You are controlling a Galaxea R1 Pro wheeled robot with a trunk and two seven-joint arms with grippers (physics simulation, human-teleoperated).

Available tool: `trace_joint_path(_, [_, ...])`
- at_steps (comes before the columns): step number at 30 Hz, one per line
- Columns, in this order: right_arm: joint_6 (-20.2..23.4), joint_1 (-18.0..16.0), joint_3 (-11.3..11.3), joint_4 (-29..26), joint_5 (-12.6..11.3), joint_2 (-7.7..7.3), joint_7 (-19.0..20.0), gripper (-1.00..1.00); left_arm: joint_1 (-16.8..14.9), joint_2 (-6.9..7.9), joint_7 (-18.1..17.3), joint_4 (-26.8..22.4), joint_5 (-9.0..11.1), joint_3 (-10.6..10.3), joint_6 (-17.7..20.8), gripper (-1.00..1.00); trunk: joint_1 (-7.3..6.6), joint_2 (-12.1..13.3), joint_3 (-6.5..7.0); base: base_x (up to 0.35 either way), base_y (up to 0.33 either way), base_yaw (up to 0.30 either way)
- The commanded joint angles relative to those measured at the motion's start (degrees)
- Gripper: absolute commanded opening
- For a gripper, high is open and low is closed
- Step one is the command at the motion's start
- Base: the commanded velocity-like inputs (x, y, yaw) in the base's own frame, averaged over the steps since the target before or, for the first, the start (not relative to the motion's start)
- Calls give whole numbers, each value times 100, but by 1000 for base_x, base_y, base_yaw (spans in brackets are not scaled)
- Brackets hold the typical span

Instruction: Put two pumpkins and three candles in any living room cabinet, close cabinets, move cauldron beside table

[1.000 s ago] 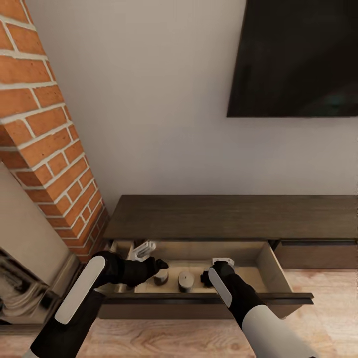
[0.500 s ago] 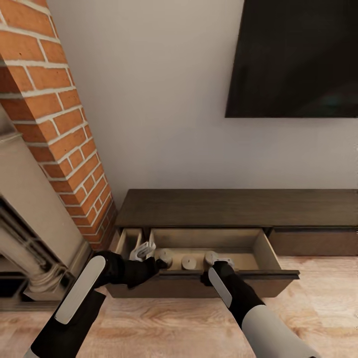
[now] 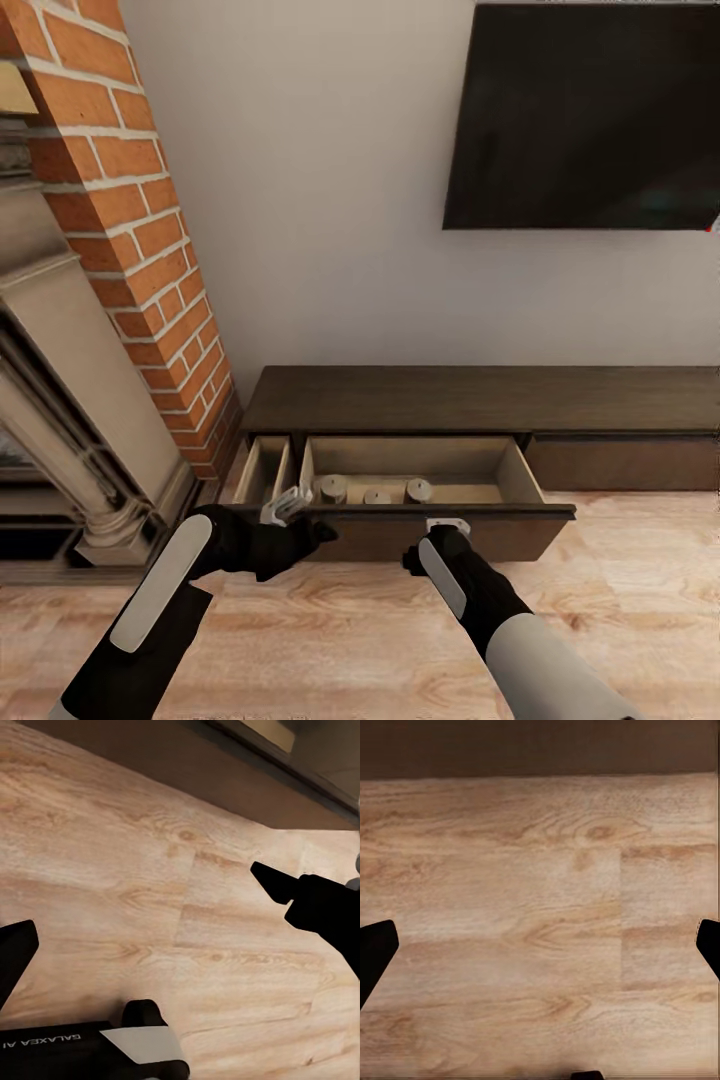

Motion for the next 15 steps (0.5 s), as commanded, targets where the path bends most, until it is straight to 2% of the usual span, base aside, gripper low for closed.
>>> trace_joint_path(1, [11,-4,21,-6,-61,-6,-56,100,-5,3,60,-9,48,-5,7,100,-3,-3,-5,-245,-118,0])
trace_joint_path(9, [11,-4,18,-6,-61,-21,-56,100,-4,4,60,-12,28,-73,8,100,-3,-3,-5,-250,-154,0])
trace_joint_path(15, [11,-4,18,-6,-61,-20,-56,100,-4,10,67,-10,-18,-100,13,100,-3,-3,-5,-65,-278,0])
